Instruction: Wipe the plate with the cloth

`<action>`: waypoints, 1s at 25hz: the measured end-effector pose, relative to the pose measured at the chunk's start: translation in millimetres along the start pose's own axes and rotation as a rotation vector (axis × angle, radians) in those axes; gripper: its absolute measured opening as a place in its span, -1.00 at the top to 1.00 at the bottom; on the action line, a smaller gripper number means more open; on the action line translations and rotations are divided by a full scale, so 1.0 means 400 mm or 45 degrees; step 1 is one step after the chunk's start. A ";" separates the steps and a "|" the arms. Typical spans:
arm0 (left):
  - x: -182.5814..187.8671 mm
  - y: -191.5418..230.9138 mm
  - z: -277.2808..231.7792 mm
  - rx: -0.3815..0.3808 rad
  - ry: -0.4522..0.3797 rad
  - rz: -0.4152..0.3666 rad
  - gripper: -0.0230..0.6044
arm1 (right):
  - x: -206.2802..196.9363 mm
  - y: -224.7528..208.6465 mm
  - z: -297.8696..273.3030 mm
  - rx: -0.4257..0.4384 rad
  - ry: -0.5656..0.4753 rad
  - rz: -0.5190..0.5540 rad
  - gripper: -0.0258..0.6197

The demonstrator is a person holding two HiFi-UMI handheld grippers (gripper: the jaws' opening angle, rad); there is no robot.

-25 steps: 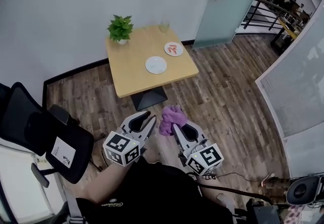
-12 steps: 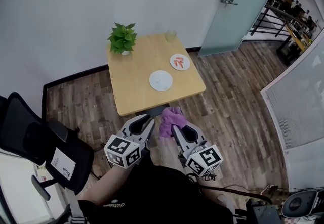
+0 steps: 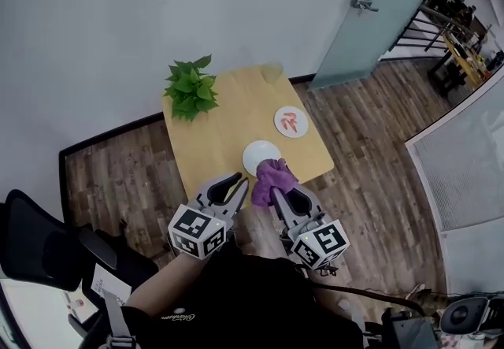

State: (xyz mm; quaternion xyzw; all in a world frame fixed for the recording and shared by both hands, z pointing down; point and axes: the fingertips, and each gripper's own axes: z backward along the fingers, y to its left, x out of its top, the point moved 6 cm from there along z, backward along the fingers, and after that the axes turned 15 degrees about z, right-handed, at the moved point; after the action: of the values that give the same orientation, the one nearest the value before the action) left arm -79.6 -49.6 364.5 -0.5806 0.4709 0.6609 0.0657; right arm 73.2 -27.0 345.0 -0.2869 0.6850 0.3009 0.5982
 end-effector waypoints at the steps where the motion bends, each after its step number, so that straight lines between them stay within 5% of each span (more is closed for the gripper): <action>1: 0.014 0.027 -0.010 -0.001 0.010 0.002 0.72 | 0.001 -0.007 -0.027 -0.011 0.007 0.007 0.75; 16: 0.048 0.190 -0.157 0.087 0.054 0.107 0.73 | -0.062 -0.150 -0.204 0.011 0.115 -0.028 0.75; 25: -0.085 0.245 -0.233 0.176 0.190 0.209 0.73 | -0.221 -0.185 -0.218 0.072 0.291 -0.096 0.75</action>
State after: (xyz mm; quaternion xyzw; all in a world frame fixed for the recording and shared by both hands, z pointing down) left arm -65.2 -152.5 457.4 -0.5817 0.5650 0.5850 0.0159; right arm 83.1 -138.6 436.4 -0.3281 0.7455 0.2241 0.5351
